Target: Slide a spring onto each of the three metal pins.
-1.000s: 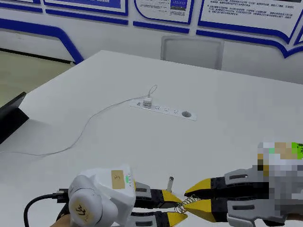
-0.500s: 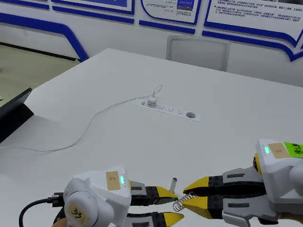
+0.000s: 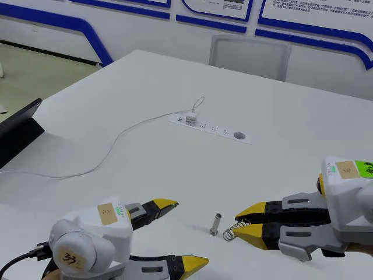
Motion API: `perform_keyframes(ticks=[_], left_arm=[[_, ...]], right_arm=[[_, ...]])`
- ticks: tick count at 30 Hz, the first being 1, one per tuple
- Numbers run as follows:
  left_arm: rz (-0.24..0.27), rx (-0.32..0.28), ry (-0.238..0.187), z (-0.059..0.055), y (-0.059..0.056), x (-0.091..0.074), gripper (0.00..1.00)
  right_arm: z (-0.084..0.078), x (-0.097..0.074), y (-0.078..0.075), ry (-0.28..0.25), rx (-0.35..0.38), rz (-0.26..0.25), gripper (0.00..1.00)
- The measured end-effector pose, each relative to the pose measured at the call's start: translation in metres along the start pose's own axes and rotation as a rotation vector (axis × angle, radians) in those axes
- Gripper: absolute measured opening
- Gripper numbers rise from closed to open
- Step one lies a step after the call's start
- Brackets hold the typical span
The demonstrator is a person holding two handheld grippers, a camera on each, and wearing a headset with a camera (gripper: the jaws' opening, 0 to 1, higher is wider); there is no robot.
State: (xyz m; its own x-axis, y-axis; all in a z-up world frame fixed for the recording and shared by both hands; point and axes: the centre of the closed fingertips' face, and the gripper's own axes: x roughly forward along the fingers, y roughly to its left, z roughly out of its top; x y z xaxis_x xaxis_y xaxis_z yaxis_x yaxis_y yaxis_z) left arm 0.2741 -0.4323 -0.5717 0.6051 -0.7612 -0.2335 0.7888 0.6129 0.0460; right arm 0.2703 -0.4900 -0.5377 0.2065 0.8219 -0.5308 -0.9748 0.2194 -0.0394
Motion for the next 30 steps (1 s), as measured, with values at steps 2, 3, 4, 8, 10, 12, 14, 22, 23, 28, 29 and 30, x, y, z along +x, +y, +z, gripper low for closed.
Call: perform_keyframes(ticks=[2, 3, 4, 8, 10, 12, 14, 22, 23, 28, 29, 30], left_arm=[[0.024, -0.010, -0.009, 0.000, 0.006, -0.003, 0.72], [0.037, -0.019, -0.012, -0.001, 0.009, -0.004, 0.75], [0.044, -0.023, -0.013, -0.001, 0.011, -0.005, 0.78], [0.092, -0.037, -0.008, -0.006, 0.018, -0.007, 0.91], [0.105, -0.054, -0.012, -0.008, 0.020, -0.008, 1.00], [0.112, -0.061, -0.008, -0.011, 0.020, -0.010, 1.00], [0.115, -0.069, -0.003, -0.014, 0.020, -0.011, 1.00], [0.149, -0.098, -0.006, -0.016, 0.025, -0.015, 1.00], [0.157, -0.103, -0.008, -0.016, 0.027, -0.016, 1.00], [0.171, -0.122, -0.007, -0.018, 0.029, -0.017, 1.00], [0.170, -0.124, -0.004, -0.019, 0.029, -0.017, 1.00], [0.167, -0.120, 0.001, -0.020, 0.028, -0.016, 1.00]], right_arm=[[-0.001, 0.000, -0.006, 0.007, 0.001, -0.010, 0.11], [-0.002, 0.000, -0.009, 0.011, 0.002, -0.016, 0.11], [-0.002, 0.000, -0.012, 0.012, 0.001, -0.019, 0.11], [-0.004, 0.002, -0.025, 0.025, 0.008, -0.046, 0.11], [-0.006, 0.004, -0.030, 0.035, 0.012, -0.059, 0.11], [-0.008, 0.007, -0.036, 0.048, 0.013, -0.070, 0.11], [-0.012, 0.010, -0.042, 0.063, 0.022, -0.077, 0.11], [-0.021, 0.027, -0.060, 0.113, 0.021, -0.095, 0.11], [-0.023, 0.030, -0.064, 0.119, 0.023, -0.101, 0.11], [-0.027, 0.039, -0.079, 0.128, 0.039, -0.135, 0.11], [-0.028, 0.040, -0.080, 0.128, 0.044, -0.136, 0.11], [-0.029, 0.043, -0.080, 0.133, 0.053, -0.129, 0.11]])
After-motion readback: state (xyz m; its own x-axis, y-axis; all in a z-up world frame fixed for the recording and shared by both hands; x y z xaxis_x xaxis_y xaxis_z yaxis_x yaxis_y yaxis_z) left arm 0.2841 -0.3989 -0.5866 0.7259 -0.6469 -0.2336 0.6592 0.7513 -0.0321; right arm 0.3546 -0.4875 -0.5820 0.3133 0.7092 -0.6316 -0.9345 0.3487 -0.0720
